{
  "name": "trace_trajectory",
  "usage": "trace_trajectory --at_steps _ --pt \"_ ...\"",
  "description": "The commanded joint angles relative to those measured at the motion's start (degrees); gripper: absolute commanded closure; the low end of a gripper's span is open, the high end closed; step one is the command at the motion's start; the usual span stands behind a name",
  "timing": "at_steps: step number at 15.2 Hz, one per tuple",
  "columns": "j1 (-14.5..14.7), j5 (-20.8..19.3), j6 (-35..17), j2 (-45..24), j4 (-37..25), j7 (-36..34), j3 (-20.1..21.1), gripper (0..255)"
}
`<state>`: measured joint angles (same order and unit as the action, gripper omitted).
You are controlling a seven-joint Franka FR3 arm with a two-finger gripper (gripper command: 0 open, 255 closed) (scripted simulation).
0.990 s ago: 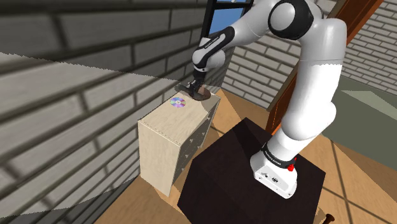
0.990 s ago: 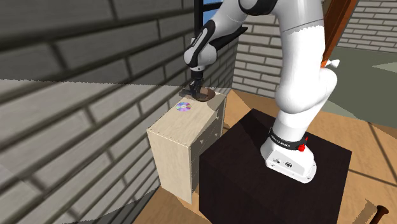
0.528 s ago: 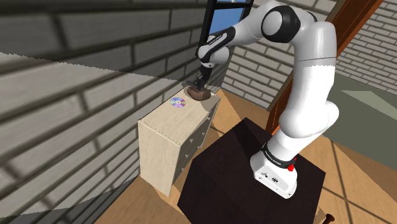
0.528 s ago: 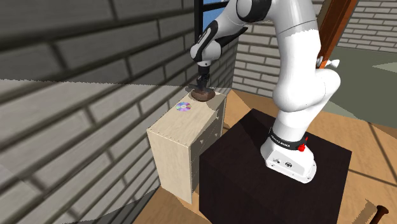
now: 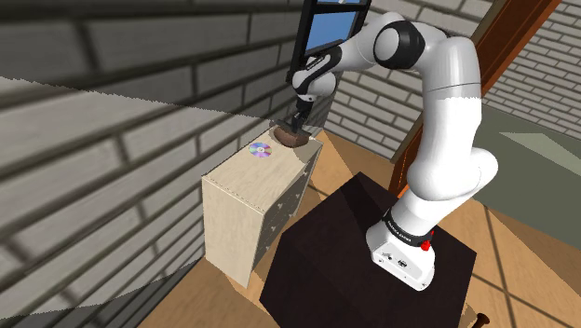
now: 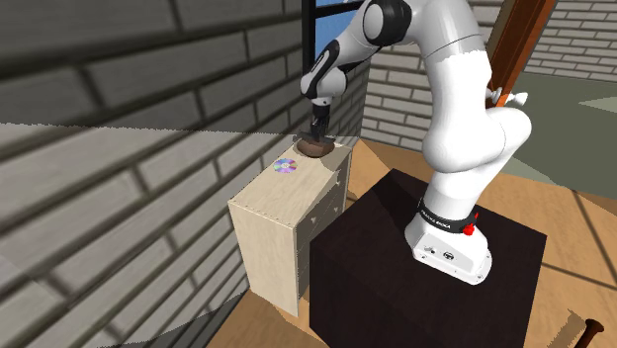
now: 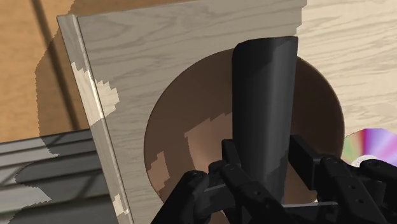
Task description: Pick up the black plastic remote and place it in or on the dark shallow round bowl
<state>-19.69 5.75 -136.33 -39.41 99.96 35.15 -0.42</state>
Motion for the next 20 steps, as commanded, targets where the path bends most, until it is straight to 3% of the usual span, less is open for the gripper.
trace_trajectory --at_steps 1,13,14,20 --pt "-0.1 0.1 -0.9 -1.4 -0.6 0.1 0.1 255" --pt "-0.1 0.2 -2.8 -4.1 -1.3 0.3 0.2 255" --pt "-0.1 0.2 -2.8 -4.1 -1.3 0.3 0.2 0" --pt "-0.2 0.1 -1.6 -2.6 -1.0 0.3 0.1 0"
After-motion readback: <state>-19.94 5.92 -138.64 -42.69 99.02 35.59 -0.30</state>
